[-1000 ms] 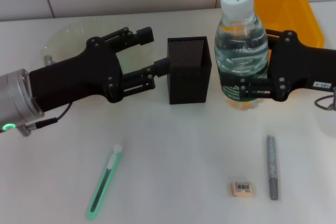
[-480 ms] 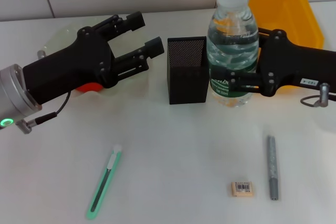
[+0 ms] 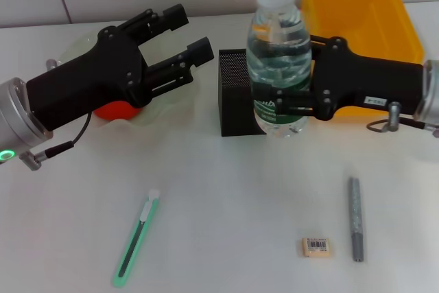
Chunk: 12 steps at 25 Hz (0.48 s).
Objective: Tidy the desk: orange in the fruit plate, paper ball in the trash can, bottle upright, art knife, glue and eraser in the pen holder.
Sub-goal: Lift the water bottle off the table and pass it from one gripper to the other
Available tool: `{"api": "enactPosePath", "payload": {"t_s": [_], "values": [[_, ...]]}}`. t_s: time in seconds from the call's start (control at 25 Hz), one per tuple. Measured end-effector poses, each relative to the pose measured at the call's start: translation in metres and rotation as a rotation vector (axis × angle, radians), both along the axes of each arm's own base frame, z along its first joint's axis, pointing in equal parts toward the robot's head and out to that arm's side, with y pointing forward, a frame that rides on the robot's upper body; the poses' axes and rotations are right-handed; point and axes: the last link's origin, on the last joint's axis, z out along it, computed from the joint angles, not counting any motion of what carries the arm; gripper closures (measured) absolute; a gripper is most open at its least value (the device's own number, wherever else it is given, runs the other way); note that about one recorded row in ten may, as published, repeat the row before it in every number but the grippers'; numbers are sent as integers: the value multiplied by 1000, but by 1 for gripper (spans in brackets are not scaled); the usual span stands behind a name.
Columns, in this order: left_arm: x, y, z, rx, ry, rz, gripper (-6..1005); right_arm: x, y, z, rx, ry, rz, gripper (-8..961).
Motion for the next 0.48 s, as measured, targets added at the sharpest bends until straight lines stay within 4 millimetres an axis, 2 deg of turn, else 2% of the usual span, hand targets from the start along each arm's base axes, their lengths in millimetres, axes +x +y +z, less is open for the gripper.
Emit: {"api": "enactPosePath", "payload": {"t_s": [0.32, 0.48], "values": [[0, 0, -2, 2, 2, -2, 257, -17, 9, -27, -56, -78, 24, 194], [1, 0, -2, -1, 8, -6, 259, -23, 12, -31, -67, -88, 41, 194]]}}
